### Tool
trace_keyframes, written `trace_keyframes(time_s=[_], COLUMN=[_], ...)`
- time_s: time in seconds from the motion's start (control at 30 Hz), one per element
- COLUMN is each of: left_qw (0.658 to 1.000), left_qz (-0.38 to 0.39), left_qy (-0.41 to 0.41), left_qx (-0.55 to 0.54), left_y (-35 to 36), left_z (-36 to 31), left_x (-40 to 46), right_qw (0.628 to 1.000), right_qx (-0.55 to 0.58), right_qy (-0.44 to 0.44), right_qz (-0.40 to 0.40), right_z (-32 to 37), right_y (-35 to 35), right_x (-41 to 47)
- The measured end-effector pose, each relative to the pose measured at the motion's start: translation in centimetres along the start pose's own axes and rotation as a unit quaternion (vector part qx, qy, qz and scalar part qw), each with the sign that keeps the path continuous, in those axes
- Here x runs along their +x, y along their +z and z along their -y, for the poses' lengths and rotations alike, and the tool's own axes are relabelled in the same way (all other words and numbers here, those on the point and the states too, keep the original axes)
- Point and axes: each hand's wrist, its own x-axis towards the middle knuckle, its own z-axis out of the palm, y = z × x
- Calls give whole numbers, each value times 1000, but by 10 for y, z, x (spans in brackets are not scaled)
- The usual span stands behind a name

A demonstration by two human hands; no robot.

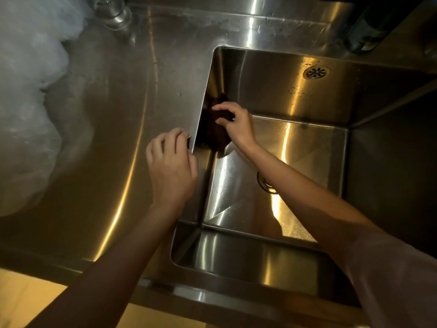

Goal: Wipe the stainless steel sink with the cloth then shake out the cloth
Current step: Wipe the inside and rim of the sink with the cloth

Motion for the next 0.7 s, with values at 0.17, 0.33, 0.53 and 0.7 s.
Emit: trace_keyframes(time_s=[0.17, 0.33, 0.53, 0.7], left_qw=[1000, 1000, 1000, 1000], left_qz=[-13, -17, 1, -5], left_qy=[2, -1, -5, -3], left_qx=[2, 0, -6, -6], left_y=[3, 2, -1, 0], left_z=[1, 1, 0, 0], left_x=[0, 1, 1, 1], right_qw=[995, 992, 993, 984], right_qx=[-45, -100, -79, -3], right_qy=[93, 81, -72, -166], right_qz=[-2, -7, -41, -63], right_z=[-60, -53, 7, 69], right_y=[22, 22, 0, -28], right_x=[15, 25, 14, 13])
